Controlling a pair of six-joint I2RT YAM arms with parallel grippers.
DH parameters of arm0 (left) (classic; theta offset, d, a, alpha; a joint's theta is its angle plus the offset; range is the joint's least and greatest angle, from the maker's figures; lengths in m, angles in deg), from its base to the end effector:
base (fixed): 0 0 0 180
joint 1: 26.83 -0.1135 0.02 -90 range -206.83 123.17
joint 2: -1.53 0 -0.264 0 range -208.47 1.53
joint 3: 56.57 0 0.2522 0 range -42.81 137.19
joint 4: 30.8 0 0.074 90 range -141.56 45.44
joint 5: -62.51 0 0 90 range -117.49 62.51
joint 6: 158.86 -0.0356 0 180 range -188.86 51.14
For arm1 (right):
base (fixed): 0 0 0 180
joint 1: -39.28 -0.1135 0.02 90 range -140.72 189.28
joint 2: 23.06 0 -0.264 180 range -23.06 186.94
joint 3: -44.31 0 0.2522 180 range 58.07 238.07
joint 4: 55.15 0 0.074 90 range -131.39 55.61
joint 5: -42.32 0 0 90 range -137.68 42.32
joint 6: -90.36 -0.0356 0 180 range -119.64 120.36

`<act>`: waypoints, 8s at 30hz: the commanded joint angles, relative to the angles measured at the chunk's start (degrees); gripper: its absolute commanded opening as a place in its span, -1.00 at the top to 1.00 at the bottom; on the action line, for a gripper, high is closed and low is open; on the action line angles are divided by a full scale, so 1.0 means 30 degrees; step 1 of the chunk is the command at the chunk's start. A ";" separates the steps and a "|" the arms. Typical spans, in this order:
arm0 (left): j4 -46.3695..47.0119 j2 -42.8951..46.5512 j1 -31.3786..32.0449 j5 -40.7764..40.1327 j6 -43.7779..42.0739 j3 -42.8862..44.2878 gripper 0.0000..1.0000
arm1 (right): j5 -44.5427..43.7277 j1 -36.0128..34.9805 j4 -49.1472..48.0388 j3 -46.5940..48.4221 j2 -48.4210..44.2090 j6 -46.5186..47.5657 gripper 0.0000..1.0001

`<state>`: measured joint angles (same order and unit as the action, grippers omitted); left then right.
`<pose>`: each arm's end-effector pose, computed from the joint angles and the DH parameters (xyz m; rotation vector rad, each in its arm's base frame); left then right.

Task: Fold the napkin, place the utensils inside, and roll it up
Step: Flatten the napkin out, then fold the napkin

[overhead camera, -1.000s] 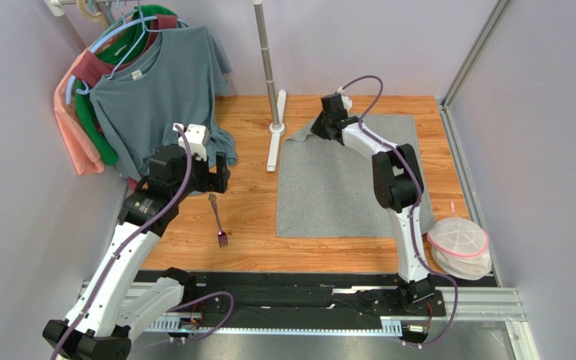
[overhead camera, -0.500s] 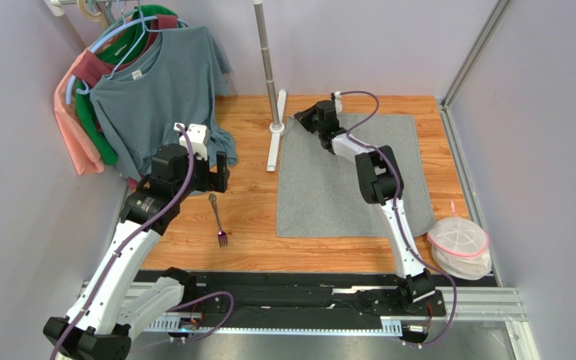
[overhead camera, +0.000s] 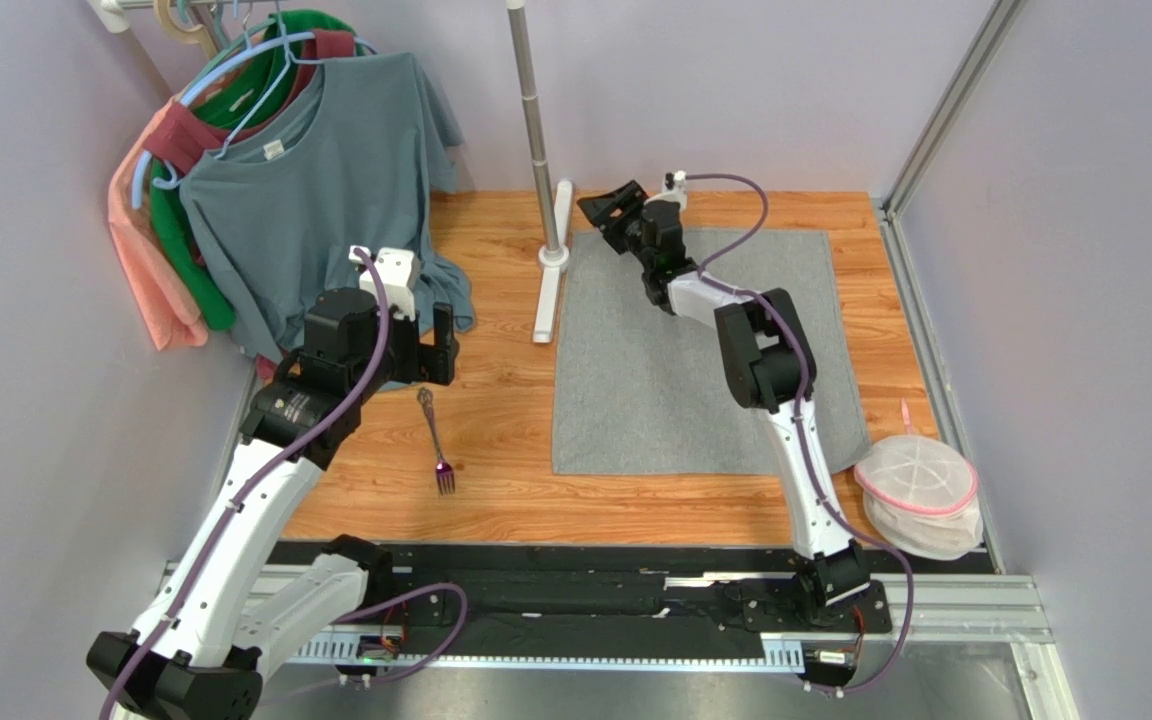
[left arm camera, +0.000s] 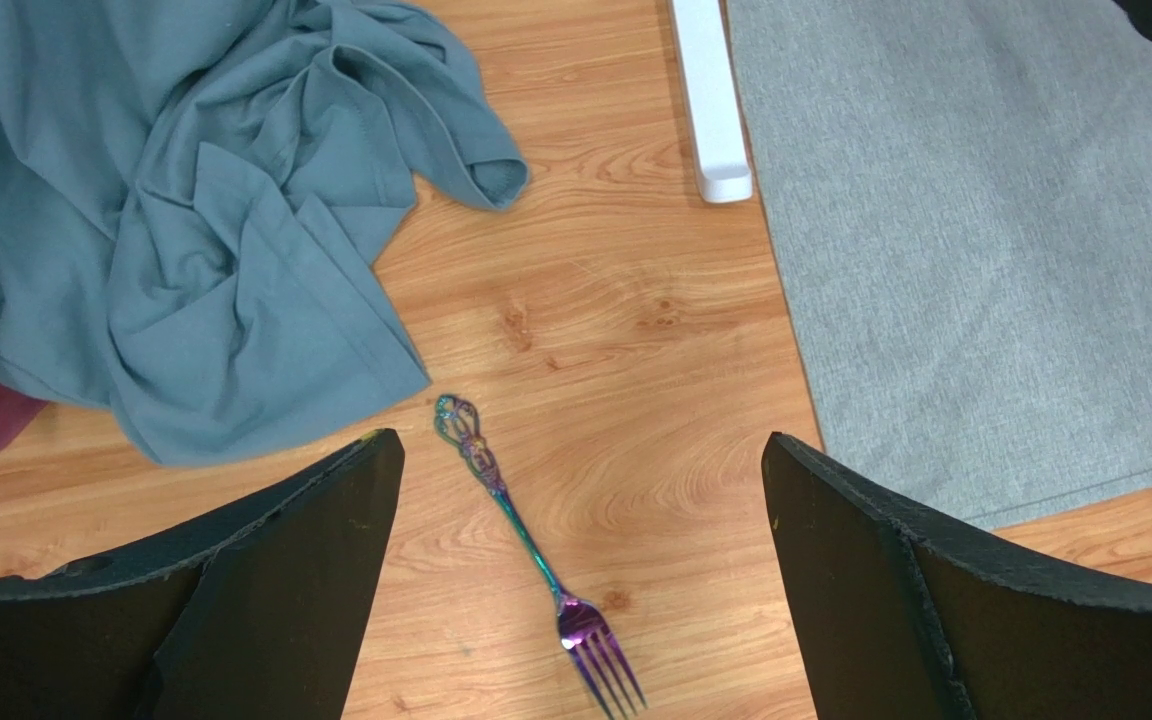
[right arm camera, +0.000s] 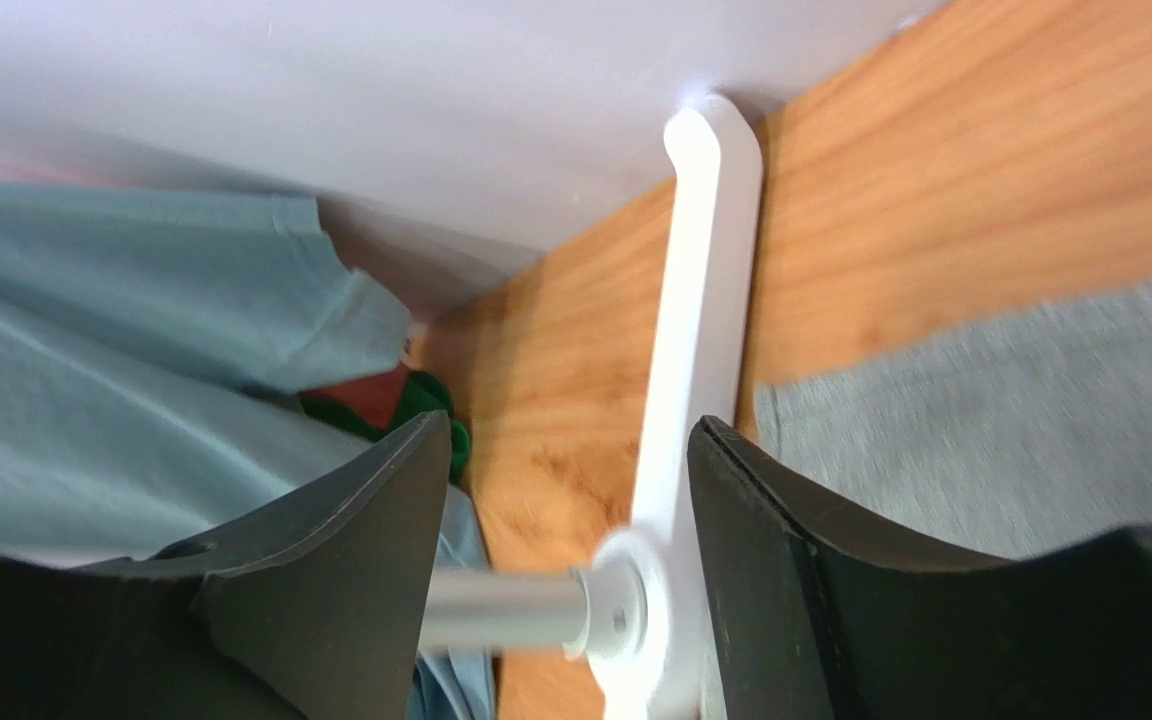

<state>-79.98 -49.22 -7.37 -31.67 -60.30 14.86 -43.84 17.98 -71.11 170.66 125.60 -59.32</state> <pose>0.1754 -0.0592 0.3548 0.1522 2.0689 -0.2253 0.5466 0.2157 0.1430 0.5432 1.7259 1.0970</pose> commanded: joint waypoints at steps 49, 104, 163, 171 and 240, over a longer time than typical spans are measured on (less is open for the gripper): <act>0.0087 0.0625 0.0104 0.0839 0.0107 0.0025 -0.95 | -0.7082 -1.5810 1.6087 -1.5764 -1.5247 1.6613 0.22; 0.0117 0.0888 0.0133 0.0897 0.0136 -0.0005 -0.95 | -0.3945 -1.4317 1.7405 -1.5736 -1.3868 1.5353 1.00; -0.0615 -0.2099 0.0104 -0.2940 -0.0450 0.0347 -0.96 | -0.8221 0.2646 1.8372 -0.5984 -1.0532 2.1942 1.00; -0.0645 -0.2832 0.0104 -0.3204 -0.0509 0.0406 -0.96 | -0.8866 0.3964 1.7904 -0.4135 -0.8627 2.2295 1.00; 0.0000 -0.2833 0.0104 -0.3175 -0.0860 -0.0093 -0.96 | -1.1212 0.7803 1.5207 0.6529 -0.0394 2.3262 1.00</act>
<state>-81.55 -57.85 -7.30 -41.12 -61.75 14.83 -77.61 41.15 -25.34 186.31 123.39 10.71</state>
